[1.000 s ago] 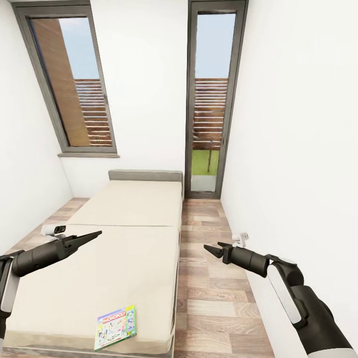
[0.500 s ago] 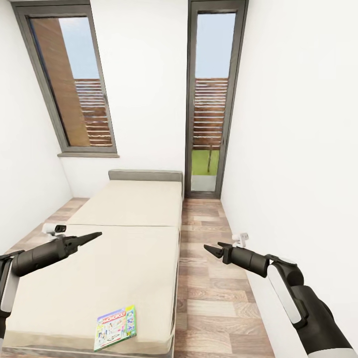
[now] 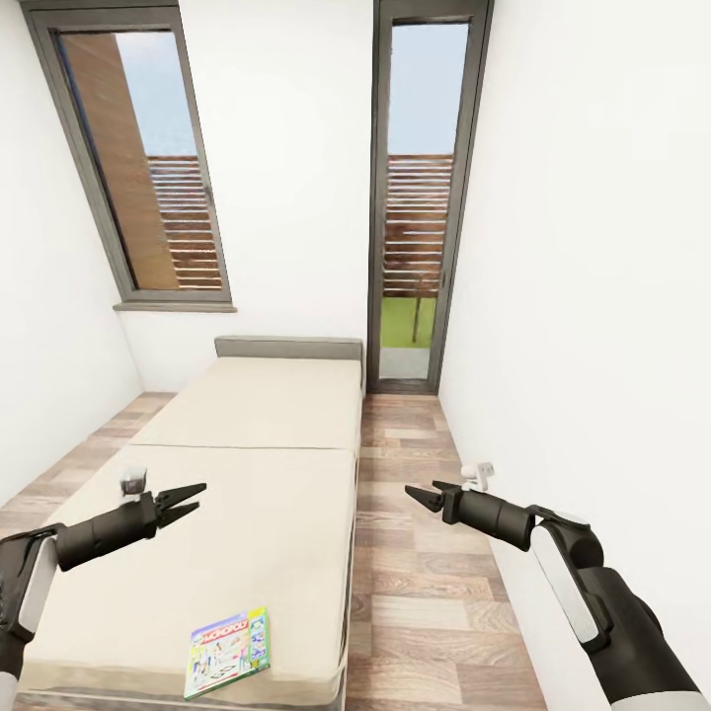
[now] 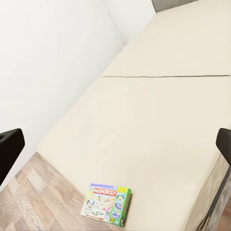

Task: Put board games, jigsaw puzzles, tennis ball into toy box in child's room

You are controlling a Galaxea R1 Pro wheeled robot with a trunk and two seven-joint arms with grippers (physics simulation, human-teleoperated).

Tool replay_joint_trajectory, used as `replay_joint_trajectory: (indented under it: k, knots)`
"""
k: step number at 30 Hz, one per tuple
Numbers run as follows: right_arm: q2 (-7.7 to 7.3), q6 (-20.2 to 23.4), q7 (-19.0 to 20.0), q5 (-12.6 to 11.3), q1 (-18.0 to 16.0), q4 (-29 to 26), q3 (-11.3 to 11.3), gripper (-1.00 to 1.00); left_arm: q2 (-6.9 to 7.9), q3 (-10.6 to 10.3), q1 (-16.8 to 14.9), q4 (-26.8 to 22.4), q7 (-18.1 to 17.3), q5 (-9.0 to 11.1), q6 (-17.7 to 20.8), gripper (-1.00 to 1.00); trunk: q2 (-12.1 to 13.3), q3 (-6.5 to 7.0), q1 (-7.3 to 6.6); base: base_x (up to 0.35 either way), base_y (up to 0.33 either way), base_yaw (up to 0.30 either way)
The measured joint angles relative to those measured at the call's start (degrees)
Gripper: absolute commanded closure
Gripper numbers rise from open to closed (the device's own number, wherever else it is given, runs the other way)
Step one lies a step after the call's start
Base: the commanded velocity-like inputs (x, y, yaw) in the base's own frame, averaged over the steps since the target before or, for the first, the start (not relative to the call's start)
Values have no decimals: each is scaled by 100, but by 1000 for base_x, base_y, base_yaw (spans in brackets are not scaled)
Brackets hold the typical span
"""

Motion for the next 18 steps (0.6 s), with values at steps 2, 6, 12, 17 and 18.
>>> replay_joint_trajectory:
  k: [2,6,12,17,18]
  knots:
    - [0,0,0,0,0,0,3,-100,4,4,-3,84,65,2,10,-100,-80,-36,44,0,0,0]
    - [1,0,0,2,0,0,7,-100,8,14,-6,221,154,10,23,-100,-242,-108,132,0,0,0]
    - [0,0,0,7,0,0,3,-100,6,18,-11,281,193,15,29,-100,-324,-145,177,0,0,0]
    - [1,0,-7,7,0,0,6,-100,6,19,-15,288,203,12,29,-100,-324,-145,177,0,0,0]
    - [1,0,-9,7,0,0,7,-100,6,19,-16,290,204,13,27,-100,-324,-145,177,0,0,0]
